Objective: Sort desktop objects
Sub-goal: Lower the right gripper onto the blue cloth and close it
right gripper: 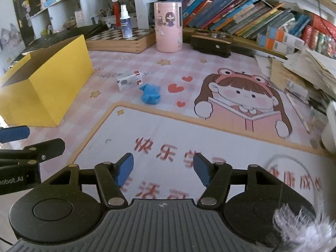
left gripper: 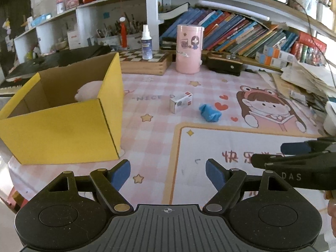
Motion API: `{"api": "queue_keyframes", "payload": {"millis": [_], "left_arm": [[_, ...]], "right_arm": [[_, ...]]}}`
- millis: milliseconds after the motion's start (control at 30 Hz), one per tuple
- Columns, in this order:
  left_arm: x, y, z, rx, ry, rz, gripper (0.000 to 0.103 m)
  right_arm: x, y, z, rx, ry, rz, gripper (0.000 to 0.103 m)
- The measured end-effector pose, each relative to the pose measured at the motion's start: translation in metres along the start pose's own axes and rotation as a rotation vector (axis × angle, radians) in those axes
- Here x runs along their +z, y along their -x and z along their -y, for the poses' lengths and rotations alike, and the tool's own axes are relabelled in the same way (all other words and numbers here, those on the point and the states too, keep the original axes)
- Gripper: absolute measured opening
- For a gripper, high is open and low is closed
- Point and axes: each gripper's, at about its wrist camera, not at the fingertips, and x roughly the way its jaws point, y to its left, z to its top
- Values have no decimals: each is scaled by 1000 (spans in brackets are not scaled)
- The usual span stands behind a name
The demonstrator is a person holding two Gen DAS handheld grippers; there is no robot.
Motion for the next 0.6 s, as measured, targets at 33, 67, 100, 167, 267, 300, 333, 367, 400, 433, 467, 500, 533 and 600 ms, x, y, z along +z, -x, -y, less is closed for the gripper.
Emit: {"api": "queue_keyframes", "payload": {"millis": [33,67,100,167,267,300,333,367,400,433,467,500,533,600], "left_arm": [[2,-2,2,8,5,-3,81],[3,-5,4,17,11,-7,81],[5,-6,5,24,15,-10,81],[7,-10,7,38,25,-13,81],[11,-14,12,48,38,-15,81],[12,-14,13,48,39,-13,81],[13,-14,15,50,39,-11,81],[15,-16,16,55,37,-9,81],[16,-17,18,60,35,-9,81],[17,-18,19,64,35,-9,81],[19,-19,21,68,35,-9,81],[20,-21,22,72,35,-8,81],[22,-22,23,75,36,-7,81],[24,-25,24,84,38,-8,81]], "right_arm": [[4,-4,3,9,10,-1,61],[7,-7,5,17,18,-1,61],[11,-11,8,26,29,-1,61],[18,-19,11,44,49,1,61],[29,-30,15,72,73,11,61],[33,-34,16,84,81,18,61],[37,-38,17,94,86,29,61],[41,-41,18,106,90,42,61],[45,-45,19,117,94,51,61],[49,-50,20,128,97,55,61],[53,-54,21,136,100,57,61],[58,-58,20,144,106,59,61],[62,-63,20,153,114,63,61],[68,-70,19,170,132,65,61]]}}
